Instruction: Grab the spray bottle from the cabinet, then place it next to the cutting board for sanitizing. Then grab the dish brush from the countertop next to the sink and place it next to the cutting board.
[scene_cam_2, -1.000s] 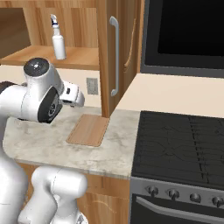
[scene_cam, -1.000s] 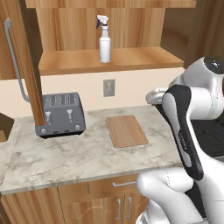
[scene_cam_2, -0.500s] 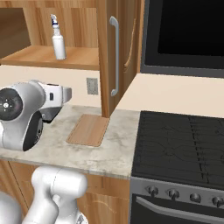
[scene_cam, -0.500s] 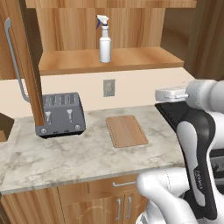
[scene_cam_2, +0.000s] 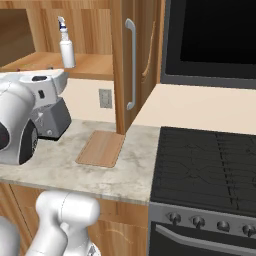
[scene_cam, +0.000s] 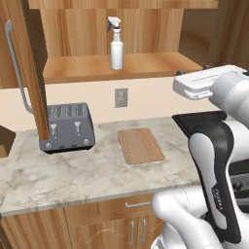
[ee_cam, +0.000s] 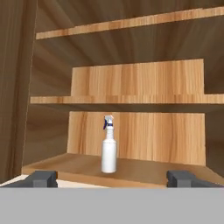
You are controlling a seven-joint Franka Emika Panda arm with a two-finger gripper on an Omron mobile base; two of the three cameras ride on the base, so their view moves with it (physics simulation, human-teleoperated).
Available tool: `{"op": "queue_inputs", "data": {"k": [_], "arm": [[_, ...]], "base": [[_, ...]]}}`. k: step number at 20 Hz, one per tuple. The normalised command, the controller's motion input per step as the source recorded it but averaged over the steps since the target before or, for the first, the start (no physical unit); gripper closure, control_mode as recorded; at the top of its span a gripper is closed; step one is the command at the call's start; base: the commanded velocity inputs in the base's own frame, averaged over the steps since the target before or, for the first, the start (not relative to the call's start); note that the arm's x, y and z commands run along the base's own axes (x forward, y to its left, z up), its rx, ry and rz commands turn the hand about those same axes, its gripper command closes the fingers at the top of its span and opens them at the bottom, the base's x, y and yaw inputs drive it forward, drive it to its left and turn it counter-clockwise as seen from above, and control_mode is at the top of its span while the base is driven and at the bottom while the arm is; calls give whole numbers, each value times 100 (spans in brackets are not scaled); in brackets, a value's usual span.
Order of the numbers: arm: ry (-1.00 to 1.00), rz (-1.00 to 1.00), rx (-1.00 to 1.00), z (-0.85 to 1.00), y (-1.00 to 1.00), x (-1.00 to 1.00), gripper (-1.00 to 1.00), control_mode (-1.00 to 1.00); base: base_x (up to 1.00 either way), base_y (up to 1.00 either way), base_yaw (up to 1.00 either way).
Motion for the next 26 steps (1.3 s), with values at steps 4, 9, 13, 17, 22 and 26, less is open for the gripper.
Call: {"op": "queue_inputs", "data": {"k": [4, 9, 13, 17, 22, 26], "arm": [[-7, 3, 0, 77, 12, 0, -100, -100], [2, 2, 0, 20, 24, 21, -100, -100], [0, 0, 0, -5, 25, 49, -100, -100], [1, 0, -1, -13, 19, 59, -100, -100], [4, 0, -2, -8, 4, 67, -100, -100], [4, 0, -3, -7, 3, 72, -100, -100]], "base": [[0, 0, 0], [0, 0, 0], [0, 0, 0], [0, 0, 0], [0, 0, 0], [0, 0, 0]]}}
